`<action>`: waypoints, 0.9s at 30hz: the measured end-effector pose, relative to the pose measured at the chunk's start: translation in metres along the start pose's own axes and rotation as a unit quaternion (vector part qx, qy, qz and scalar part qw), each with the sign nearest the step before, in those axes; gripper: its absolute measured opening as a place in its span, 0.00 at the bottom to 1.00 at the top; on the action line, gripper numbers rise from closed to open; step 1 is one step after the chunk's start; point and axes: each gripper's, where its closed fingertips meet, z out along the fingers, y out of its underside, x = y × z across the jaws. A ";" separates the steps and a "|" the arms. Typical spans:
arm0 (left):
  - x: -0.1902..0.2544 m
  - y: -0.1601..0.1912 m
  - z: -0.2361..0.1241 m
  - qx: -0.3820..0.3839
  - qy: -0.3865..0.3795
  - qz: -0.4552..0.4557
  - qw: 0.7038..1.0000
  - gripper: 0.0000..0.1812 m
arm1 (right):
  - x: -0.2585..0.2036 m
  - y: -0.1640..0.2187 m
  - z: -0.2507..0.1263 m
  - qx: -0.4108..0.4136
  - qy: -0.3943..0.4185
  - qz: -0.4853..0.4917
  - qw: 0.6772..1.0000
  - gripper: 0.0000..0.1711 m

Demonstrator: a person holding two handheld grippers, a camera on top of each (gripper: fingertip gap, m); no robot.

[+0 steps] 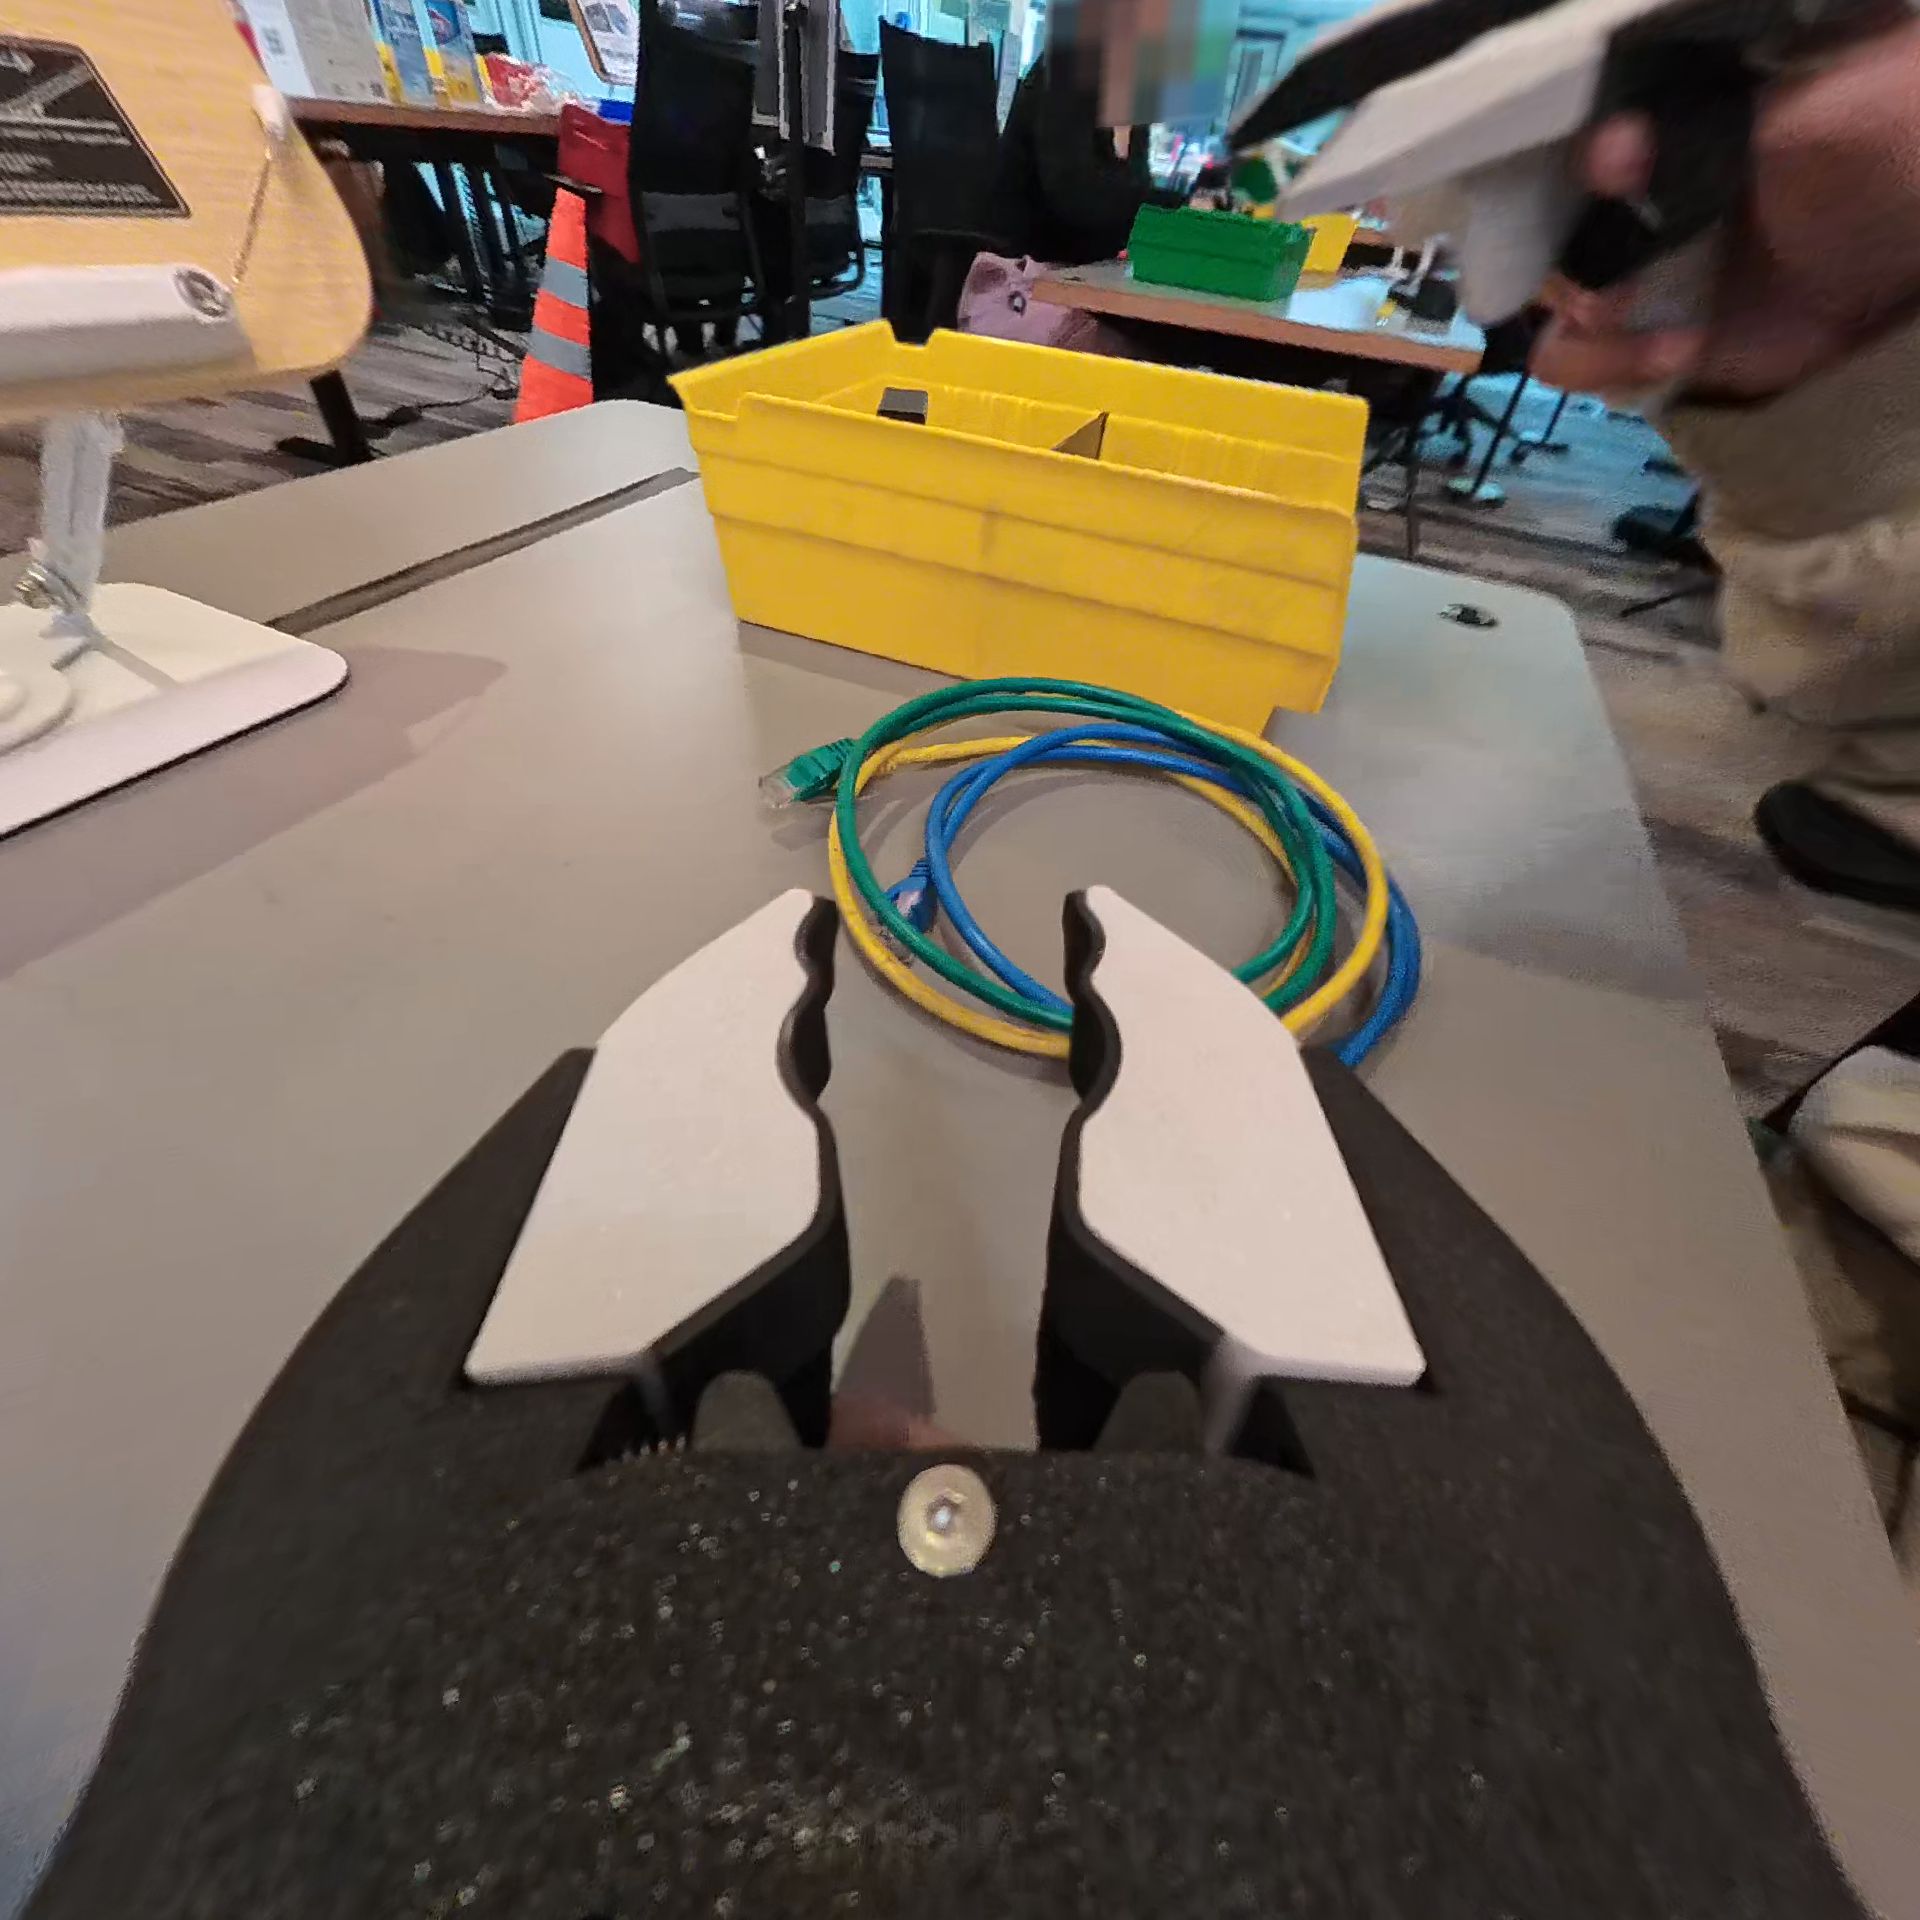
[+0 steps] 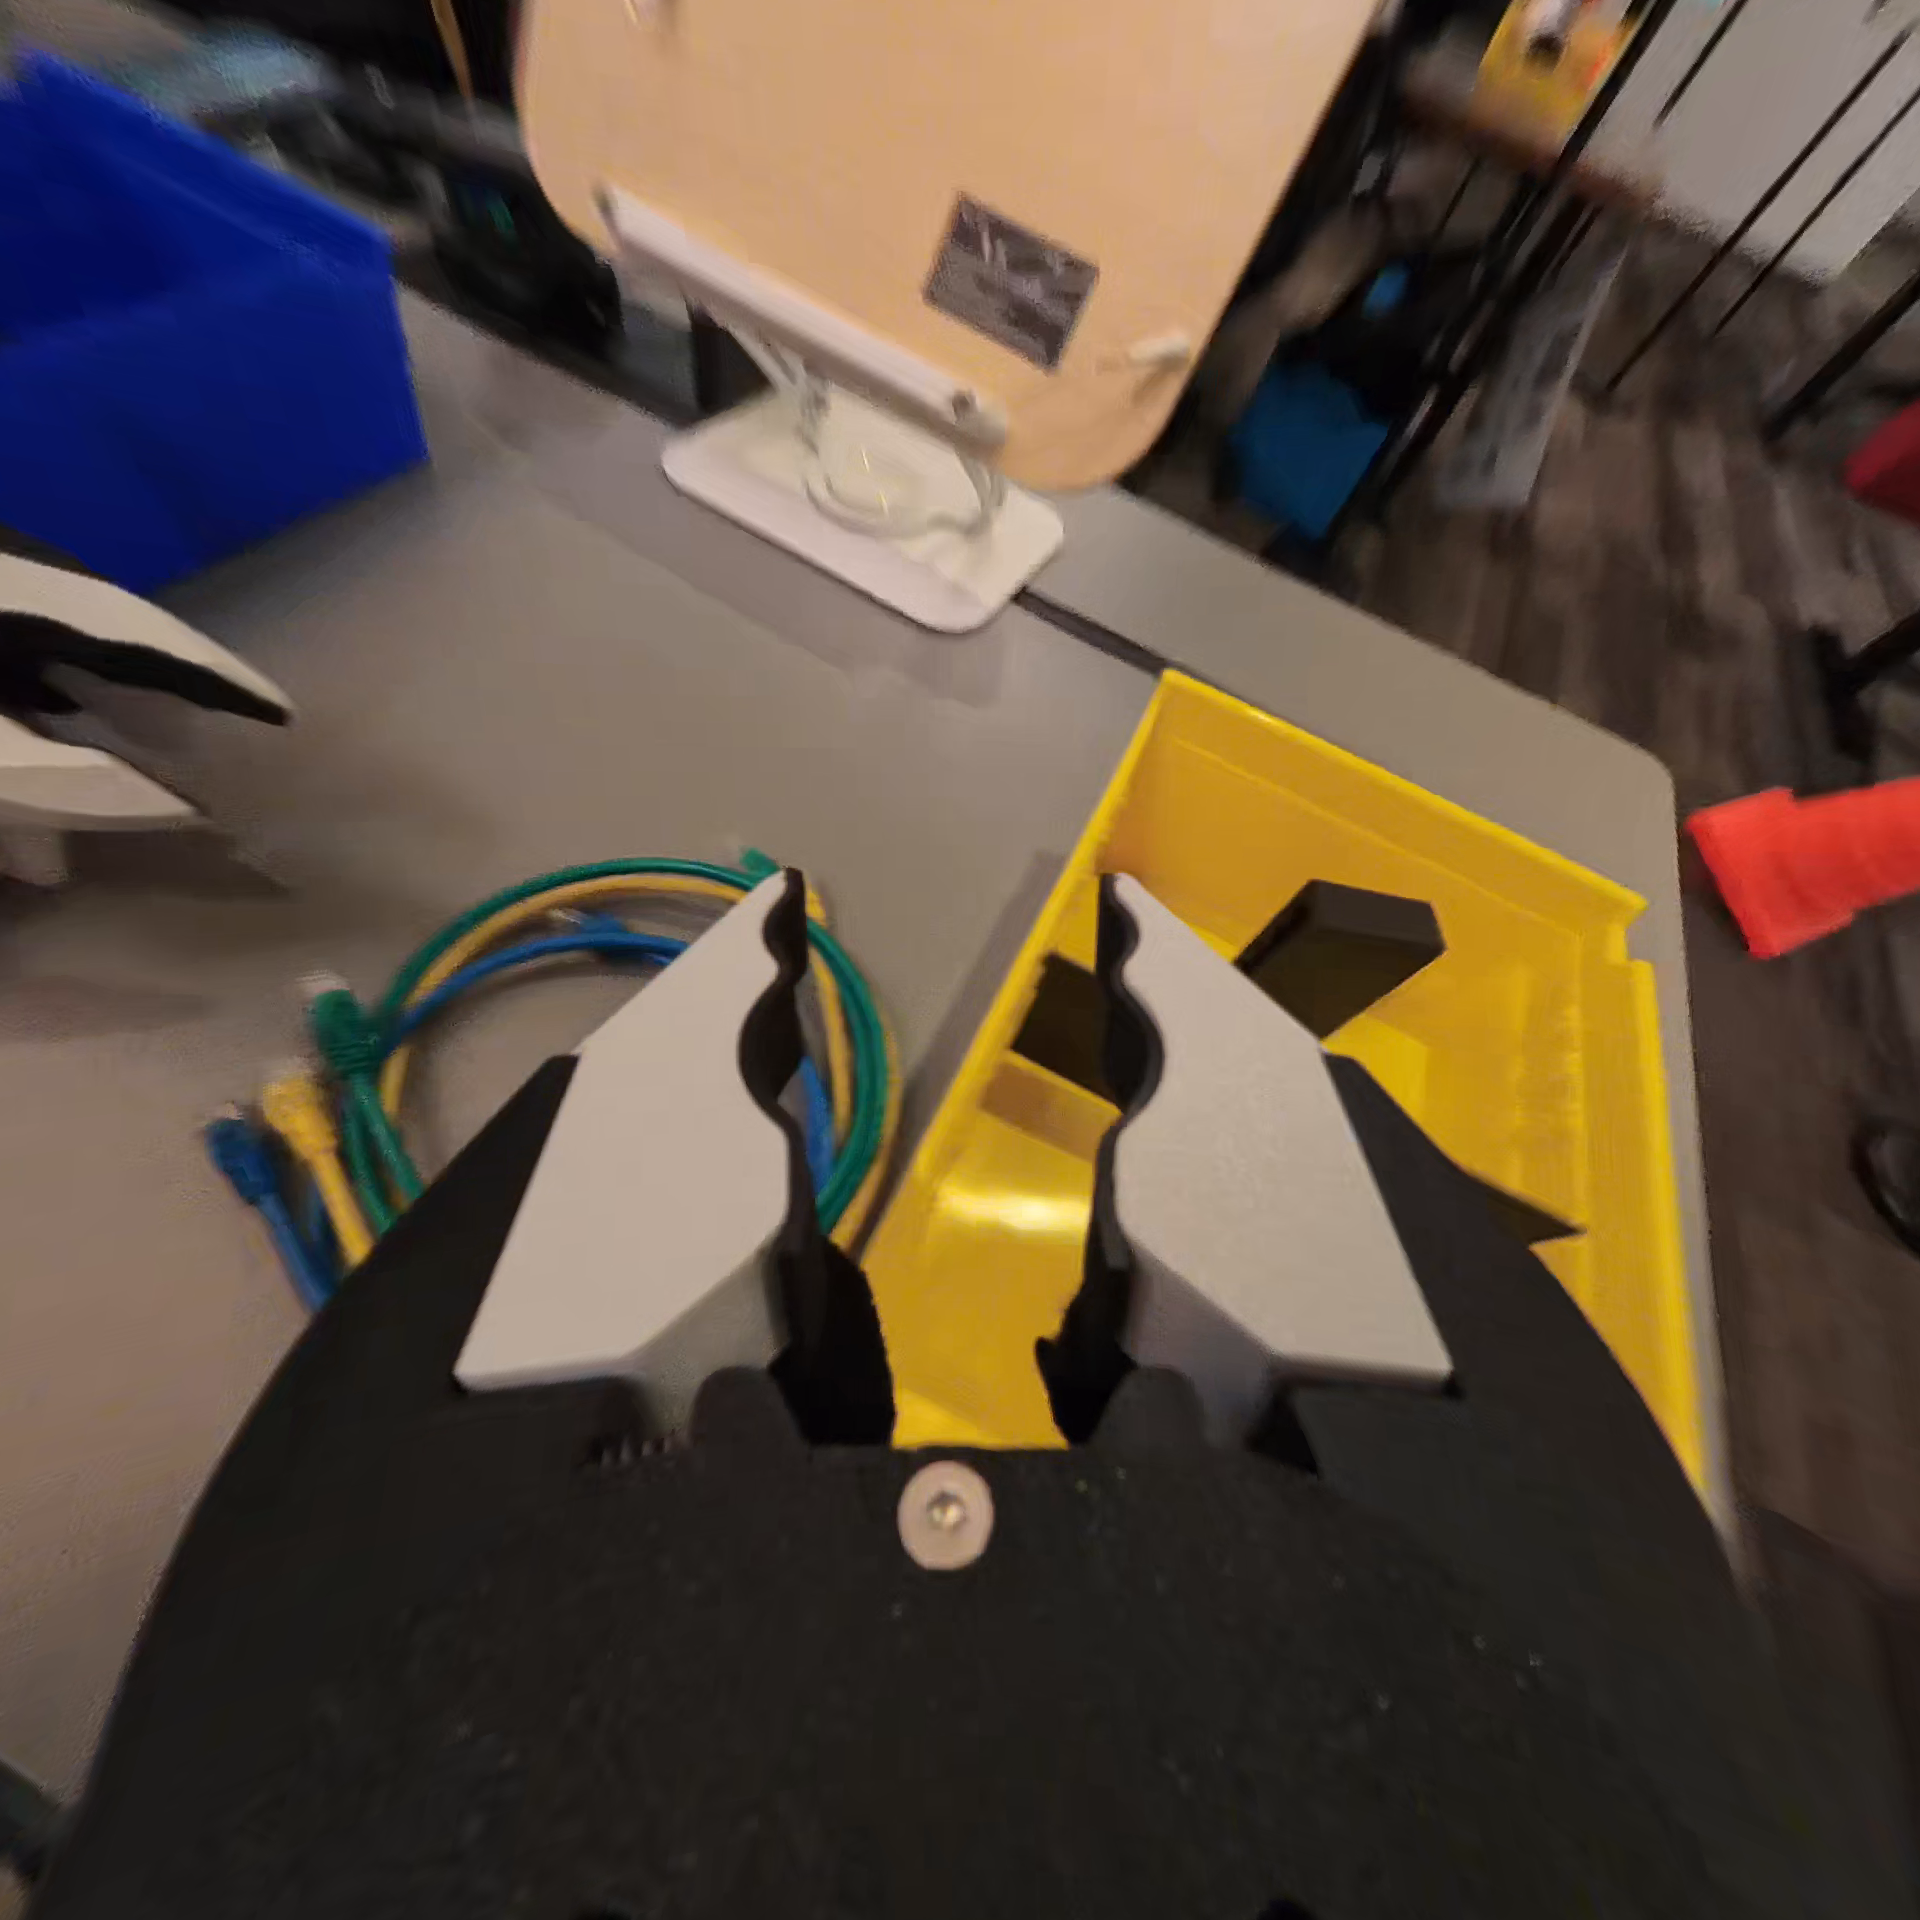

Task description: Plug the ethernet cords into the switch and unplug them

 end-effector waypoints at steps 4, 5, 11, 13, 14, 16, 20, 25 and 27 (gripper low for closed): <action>0.027 0.012 -0.016 -0.060 0.005 0.011 0.998 0.23 | -0.055 0.046 -0.036 0.099 0.013 0.086 0.991 0.24; 0.037 0.016 -0.022 -0.086 0.001 0.009 0.996 0.23 | -0.070 0.061 -0.038 0.094 0.005 0.113 0.989 0.24; 0.075 0.034 -0.051 -0.211 -0.045 -0.070 0.974 0.23 | -0.096 0.130 -0.016 -0.027 0.071 0.025 0.997 0.26; 0.068 0.033 -0.038 -0.219 -0.063 -0.107 0.968 0.25 | -0.095 0.135 -0.008 -0.038 0.057 0.024 0.997 0.26; 0.060 0.033 -0.028 -0.219 -0.073 -0.122 0.965 0.26 | -0.094 0.134 -0.006 -0.033 0.052 0.034 0.998 0.25; 0.042 0.030 -0.003 -0.217 -0.090 -0.142 0.962 0.27 | -0.093 0.127 -0.006 -0.014 0.033 0.060 0.998 0.24; 0.004 0.039 0.043 -0.261 -0.130 -0.127 0.948 0.24 | -0.087 0.127 -0.010 -0.001 0.021 0.087 0.996 0.20; 0.005 0.059 0.071 -0.319 -0.112 -0.129 0.932 0.20 | -0.087 0.129 -0.014 0.002 0.005 0.109 0.994 0.19; -0.006 0.056 0.068 -0.317 -0.142 -0.114 0.931 0.06 | -0.089 0.130 -0.015 0.002 -0.001 0.110 0.994 0.18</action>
